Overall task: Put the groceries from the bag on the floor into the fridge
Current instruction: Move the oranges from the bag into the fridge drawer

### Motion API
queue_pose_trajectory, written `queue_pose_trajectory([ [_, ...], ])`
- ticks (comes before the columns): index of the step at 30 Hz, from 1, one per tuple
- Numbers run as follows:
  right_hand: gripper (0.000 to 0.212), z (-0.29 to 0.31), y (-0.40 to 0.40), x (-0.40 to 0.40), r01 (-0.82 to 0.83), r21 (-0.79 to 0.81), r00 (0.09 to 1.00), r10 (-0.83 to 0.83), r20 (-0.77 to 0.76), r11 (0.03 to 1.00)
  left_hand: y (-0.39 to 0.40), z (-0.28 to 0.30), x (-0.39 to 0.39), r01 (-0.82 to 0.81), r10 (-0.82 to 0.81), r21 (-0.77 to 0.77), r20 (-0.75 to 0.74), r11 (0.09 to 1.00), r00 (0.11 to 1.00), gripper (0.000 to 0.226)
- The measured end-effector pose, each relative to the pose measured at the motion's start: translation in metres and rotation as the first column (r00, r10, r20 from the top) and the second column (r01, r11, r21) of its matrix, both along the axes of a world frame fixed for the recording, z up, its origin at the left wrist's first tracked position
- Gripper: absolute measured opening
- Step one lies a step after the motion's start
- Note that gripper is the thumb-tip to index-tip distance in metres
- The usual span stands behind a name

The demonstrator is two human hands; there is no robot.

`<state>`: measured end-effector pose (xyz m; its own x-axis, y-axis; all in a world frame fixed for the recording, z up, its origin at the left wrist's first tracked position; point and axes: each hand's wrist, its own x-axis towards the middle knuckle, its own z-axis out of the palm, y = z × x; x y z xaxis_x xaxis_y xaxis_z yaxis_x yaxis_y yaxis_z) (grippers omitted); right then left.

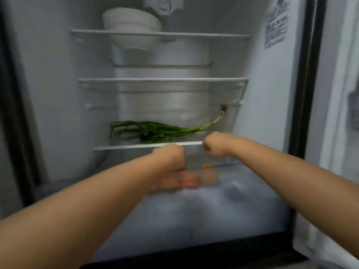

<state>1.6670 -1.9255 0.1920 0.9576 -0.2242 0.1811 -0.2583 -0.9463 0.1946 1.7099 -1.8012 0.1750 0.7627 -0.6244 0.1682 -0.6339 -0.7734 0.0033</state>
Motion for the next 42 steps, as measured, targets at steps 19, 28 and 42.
queue_pose_trajectory([
  [19, 0.032, -0.127, 0.372, -0.211, -0.702, 0.231, 0.709, 0.631, 0.314, 0.673, 0.408, -0.134, -0.298, -0.649, 0.672, -0.262, -0.003, 0.714, 0.741, 0.033],
  [28, 0.030, -0.215, 0.632, -0.321, -0.744, 0.492, 0.629, 0.722, 0.286, 0.453, 0.655, -0.205, -0.453, -0.805, 0.801, -0.161, -0.108, 0.570, 0.589, 0.032],
  [42, 0.035, -0.369, 0.867, -0.368, -0.670, 0.603, 0.480, 0.872, -0.093, 0.433, 0.891, -0.359, -0.529, -0.926, 0.870, 0.001, -0.342, 0.378, 0.355, 0.034],
])
